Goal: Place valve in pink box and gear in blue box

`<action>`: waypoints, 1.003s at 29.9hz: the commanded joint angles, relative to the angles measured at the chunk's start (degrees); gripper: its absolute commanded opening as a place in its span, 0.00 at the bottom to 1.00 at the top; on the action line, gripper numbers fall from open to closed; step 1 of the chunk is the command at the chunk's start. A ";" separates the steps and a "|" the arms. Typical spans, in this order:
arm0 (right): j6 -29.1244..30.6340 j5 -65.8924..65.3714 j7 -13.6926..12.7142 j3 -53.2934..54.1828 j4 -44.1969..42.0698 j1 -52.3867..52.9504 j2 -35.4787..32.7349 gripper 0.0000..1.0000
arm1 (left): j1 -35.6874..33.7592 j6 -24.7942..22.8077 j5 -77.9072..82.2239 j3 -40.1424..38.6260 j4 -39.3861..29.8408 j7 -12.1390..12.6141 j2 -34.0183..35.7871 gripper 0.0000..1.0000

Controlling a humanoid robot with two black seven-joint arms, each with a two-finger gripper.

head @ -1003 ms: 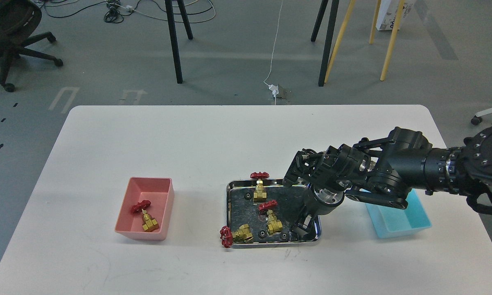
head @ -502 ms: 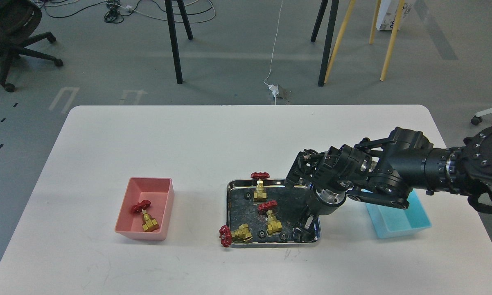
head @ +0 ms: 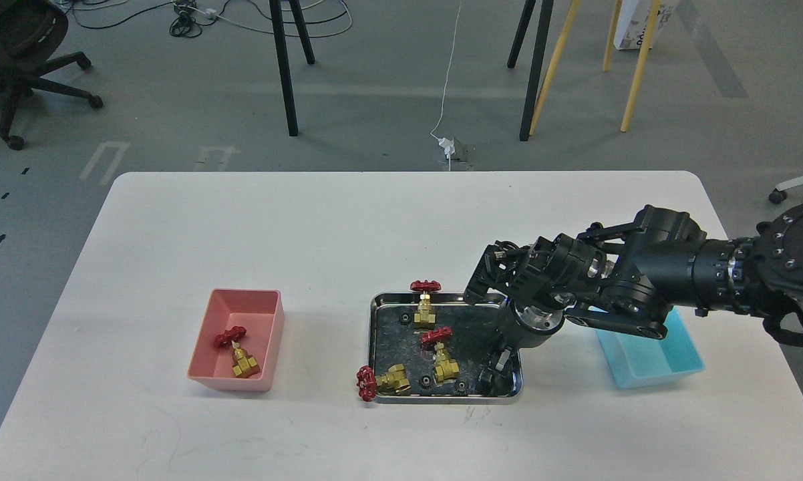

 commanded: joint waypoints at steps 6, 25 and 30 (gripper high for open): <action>0.00 3.06 0.10 5.27 -2.56 2.41 -2.20 0.17 | 0.00 0.02 0.00 -0.09 0.01 0.03 -0.13 0.94; 0.00 5.18 -0.07 13.10 20.20 -0.04 -46.58 0.18 | 0.00 0.64 0.09 0.08 0.01 0.03 -2.94 0.94; 0.00 4.74 0.02 13.37 19.41 -3.56 -46.94 0.21 | 0.00 0.72 0.18 0.26 0.01 0.12 -3.91 0.94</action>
